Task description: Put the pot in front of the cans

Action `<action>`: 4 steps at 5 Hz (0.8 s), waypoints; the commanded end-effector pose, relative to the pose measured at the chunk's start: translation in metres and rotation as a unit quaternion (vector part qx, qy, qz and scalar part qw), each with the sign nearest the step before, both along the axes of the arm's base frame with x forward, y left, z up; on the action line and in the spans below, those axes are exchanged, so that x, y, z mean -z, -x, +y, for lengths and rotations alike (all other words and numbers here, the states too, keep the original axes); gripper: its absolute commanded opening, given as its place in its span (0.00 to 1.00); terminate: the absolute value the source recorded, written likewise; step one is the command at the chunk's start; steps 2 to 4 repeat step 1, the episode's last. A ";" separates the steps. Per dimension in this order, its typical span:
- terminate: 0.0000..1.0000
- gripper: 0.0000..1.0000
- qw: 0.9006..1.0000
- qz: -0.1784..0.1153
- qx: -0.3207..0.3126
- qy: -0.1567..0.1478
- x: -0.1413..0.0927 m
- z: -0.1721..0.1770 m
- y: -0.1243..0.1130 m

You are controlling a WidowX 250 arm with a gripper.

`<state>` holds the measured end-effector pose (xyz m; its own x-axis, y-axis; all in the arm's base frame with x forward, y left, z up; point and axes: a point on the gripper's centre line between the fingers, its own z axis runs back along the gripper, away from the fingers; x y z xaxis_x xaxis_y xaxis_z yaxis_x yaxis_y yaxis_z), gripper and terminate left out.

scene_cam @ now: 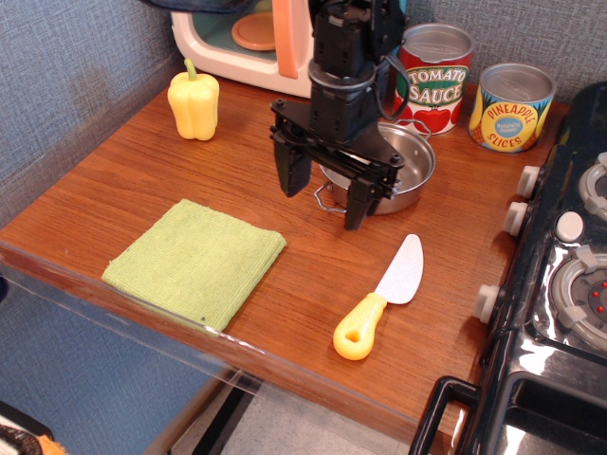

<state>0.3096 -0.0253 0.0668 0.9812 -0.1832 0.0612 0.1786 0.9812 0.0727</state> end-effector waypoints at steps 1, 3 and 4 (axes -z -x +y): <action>1.00 1.00 1.000 -0.029 -0.001 0.002 -0.019 0.003 0.002; 1.00 1.00 1.000 -0.029 -0.001 0.002 -0.019 0.003 0.002; 1.00 1.00 1.000 -0.029 -0.001 0.002 -0.019 0.003 0.002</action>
